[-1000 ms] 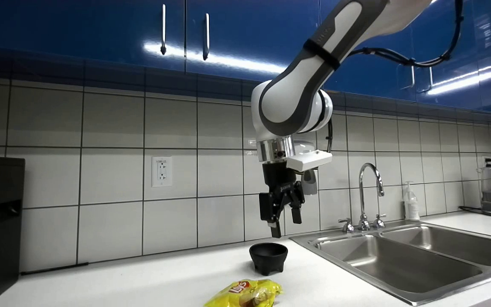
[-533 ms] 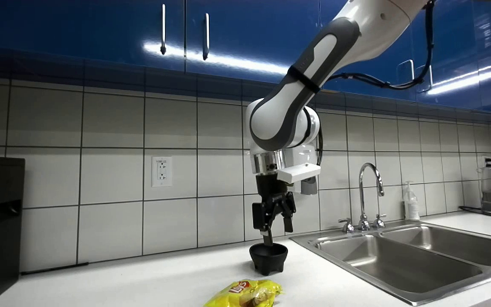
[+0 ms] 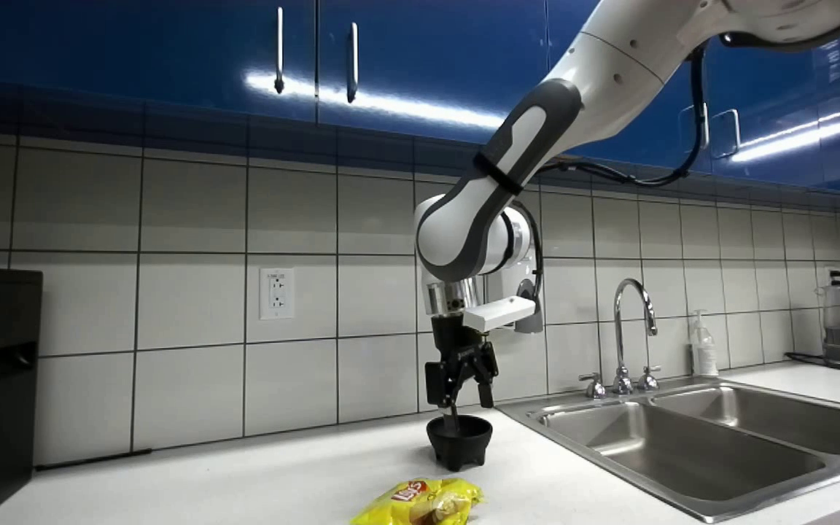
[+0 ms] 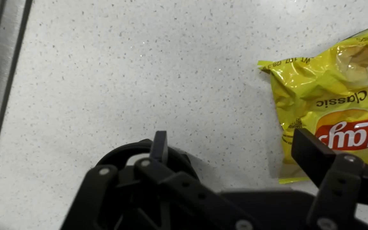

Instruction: Put the black bowl into the sink

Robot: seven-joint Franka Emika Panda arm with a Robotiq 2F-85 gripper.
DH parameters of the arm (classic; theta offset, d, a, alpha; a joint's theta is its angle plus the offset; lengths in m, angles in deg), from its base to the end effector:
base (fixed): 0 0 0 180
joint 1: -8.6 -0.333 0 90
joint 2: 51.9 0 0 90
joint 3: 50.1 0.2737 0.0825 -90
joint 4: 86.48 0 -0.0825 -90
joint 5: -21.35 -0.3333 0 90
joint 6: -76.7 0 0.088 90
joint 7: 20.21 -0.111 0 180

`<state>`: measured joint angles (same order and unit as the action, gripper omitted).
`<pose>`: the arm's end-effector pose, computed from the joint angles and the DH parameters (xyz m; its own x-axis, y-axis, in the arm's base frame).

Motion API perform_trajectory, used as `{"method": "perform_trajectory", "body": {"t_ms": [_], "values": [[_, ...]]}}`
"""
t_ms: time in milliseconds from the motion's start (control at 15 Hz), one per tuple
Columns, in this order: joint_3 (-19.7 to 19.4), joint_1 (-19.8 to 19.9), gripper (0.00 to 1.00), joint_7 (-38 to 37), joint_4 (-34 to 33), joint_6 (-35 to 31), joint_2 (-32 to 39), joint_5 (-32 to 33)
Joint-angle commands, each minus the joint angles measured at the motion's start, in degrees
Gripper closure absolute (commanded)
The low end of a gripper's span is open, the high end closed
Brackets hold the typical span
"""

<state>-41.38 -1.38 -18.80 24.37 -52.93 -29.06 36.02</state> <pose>0.5347 0.1702 0.2684 0.8720 0.4836 -0.0752 0.4894 -0.8631 0.1248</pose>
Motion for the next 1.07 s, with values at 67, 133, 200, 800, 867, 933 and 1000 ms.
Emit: {"method": "perform_trajectory", "body": {"t_ms": [67,133,200,800,867,933,1000], "values": [[-1.6,-1.1,0.0,1.8,-7.6,4.0,5.0,0.7],[-1.7,-1.2,0.0,2.0,-8.8,4.4,5.9,0.7],[-1.8,-1.2,0.0,2.3,-10.0,4.8,6.8,0.6],[-2.0,-1.6,0.0,5.1,-20.6,8.7,15.0,0.1],[-2.1,-1.6,0.0,5.3,-21.8,9.2,15.9,0.0],[-2.1,-1.6,0.0,5.6,-22.9,9.7,16.7,0.0],[-2.1,-1.6,0.0,5.9,-24.0,10.2,17.5,-0.1]]}}
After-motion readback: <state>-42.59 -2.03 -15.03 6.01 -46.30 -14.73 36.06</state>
